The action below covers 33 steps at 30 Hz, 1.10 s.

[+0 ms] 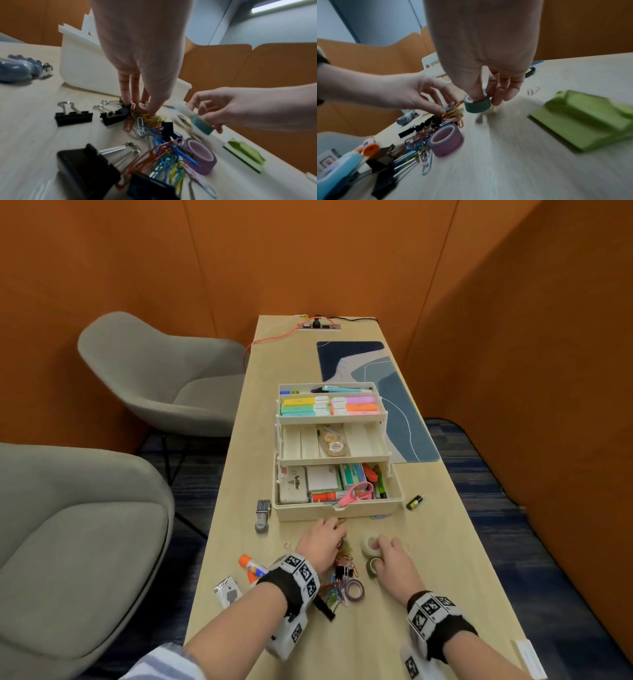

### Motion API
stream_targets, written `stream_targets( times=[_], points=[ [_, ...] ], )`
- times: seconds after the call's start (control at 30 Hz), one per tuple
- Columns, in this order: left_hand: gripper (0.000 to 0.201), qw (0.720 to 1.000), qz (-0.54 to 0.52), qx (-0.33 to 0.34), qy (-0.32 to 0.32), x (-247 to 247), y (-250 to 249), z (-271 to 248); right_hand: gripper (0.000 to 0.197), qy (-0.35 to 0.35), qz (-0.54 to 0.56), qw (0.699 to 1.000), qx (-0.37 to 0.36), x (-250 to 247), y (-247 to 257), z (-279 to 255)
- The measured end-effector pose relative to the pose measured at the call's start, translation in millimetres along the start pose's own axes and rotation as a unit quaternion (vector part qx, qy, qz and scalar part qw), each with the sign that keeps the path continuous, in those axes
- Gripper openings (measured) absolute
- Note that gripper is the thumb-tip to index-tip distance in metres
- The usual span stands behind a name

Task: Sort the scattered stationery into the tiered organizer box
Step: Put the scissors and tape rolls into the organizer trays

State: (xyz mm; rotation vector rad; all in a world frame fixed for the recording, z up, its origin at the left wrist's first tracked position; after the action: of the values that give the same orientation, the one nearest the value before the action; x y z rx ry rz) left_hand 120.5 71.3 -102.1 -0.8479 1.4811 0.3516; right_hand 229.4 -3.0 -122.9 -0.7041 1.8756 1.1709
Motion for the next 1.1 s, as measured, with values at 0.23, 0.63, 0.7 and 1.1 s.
stream_targets(
  times=[0.23,0.63,0.7,1.1],
  points=[
    [0.022,0.999,-0.035,-0.004,-0.011,-1.3,3.8,11.3,0.020,-0.014,0.066,0.998,0.003,-11.7,-13.6,-11.8],
    [0.016,0.960,-0.237,-0.120,-0.086,-13.2,65.5,-14.2,0.026,-0.018,0.109,0.994,-0.011,-15.5,-12.4,-12.5],
    [0.013,0.965,-0.218,-0.124,-0.072,-6.2,67.8,-20.0,0.023,-0.016,0.110,0.994,-0.018,-14.0,-9.7,-10.8],
    [0.049,1.000,-0.012,-0.012,-0.022,3.2,14.4,5.3,0.030,-0.015,0.131,0.991,-0.014,-16.1,0.1,-8.8]
  ],
)
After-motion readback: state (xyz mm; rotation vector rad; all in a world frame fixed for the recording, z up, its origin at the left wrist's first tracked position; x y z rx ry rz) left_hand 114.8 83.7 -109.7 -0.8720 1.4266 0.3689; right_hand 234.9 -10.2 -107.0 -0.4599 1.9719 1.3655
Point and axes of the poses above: each hand's wrist, its own z-axis towards the middle knuckle, its own x-axis out of the palm, y = z × x, the point moved 10 cm from there along z, towards the middle knuckle, and after that the axes turned 2 degrees about -y, right-handed, at the moved point
